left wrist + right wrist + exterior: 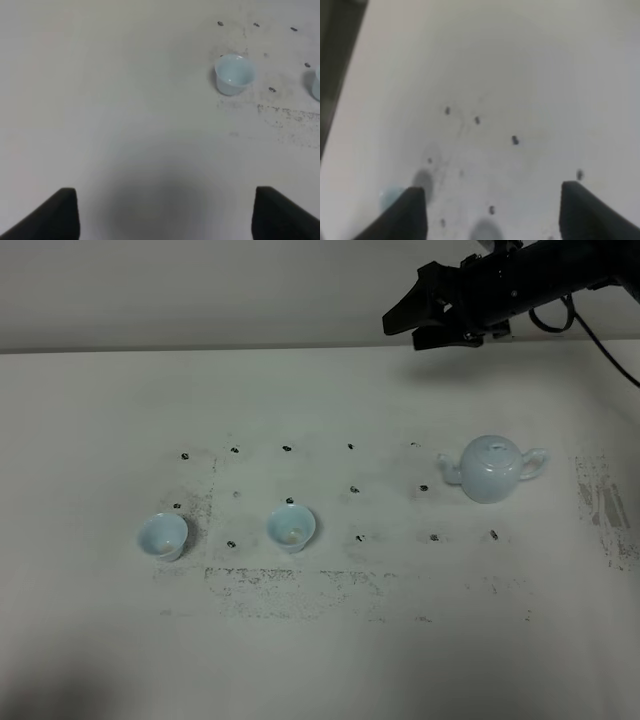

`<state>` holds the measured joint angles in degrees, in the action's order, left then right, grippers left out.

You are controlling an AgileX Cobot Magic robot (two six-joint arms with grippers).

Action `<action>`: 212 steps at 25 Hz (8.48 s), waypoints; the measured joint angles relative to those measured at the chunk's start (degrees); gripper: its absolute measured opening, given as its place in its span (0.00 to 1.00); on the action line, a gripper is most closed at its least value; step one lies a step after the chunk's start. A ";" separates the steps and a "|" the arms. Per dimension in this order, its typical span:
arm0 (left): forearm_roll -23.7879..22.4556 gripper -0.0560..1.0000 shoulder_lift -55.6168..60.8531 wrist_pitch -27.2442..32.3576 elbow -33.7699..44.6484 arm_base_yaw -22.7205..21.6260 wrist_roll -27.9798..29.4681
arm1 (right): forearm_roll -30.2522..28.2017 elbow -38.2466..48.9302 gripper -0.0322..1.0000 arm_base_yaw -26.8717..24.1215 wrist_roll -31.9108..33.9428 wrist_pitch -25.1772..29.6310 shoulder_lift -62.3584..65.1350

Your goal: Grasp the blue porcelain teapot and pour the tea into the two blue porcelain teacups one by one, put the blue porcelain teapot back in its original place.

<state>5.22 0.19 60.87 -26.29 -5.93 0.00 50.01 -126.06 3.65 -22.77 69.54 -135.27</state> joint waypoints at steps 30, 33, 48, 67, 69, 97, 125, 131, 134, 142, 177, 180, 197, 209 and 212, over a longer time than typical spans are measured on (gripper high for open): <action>0.05 0.69 0.00 0.00 0.00 0.00 0.00 | -48.45 23.46 0.56 -0.05 15.67 0.25 24.62; 0.05 0.69 0.00 0.00 0.00 0.00 0.00 | -48.45 32.32 0.56 -0.05 14.42 0.25 29.23; 0.06 0.69 0.00 0.00 0.00 0.00 0.00 | -48.44 43.02 0.56 -0.05 14.84 -12.62 30.58; 0.11 0.69 0.00 0.00 0.00 0.00 0.00 | -48.54 38.55 0.56 -3.60 17.21 -23.42 15.01; 0.11 0.69 0.00 0.00 0.00 0.00 0.00 | -48.54 38.51 0.56 -3.65 17.33 -22.61 14.72; 0.11 0.69 0.00 0.00 0.00 0.00 0.00 | -42.77 38.38 0.56 -2.96 16.76 -5.40 14.72; 0.11 0.69 0.00 0.00 0.00 0.00 0.00 | -46.68 49.83 0.56 -4.45 20.11 -13.41 22.69; 0.11 0.69 0.00 0.00 0.00 0.00 0.00 | -45.15 50.01 0.56 -4.05 20.80 -14.45 21.00; 0.11 0.69 0.00 -0.04 0.00 0.00 0.00 | -44.14 50.14 0.56 -2.62 20.80 -14.09 20.93; 0.11 0.69 0.00 0.01 0.00 0.00 0.00 | -43.60 50.14 0.56 1.74 20.84 -14.33 20.93; 0.11 0.69 0.00 0.01 0.00 0.00 0.00 | -42.75 59.95 0.55 13.13 24.16 -17.82 39.21; 0.11 0.69 0.00 0.01 0.00 0.00 0.00 | -45.63 55.98 0.55 13.13 27.20 -19.06 35.13; 0.11 0.69 0.00 0.01 0.00 0.00 0.00 | -48.75 67.05 0.46 13.13 25.26 -20.80 39.42; 0.11 0.69 0.00 0.01 0.00 0.00 0.00 | -47.95 59.51 0.45 11.07 25.62 -26.57 33.41; 0.11 0.69 0.00 0.01 0.00 0.00 0.00 | -45.98 58.13 0.45 8.29 24.56 -24.30 31.98</action>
<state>5.34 0.19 60.88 -26.29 -5.93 0.00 4.03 -67.93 11.94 1.79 45.25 -103.29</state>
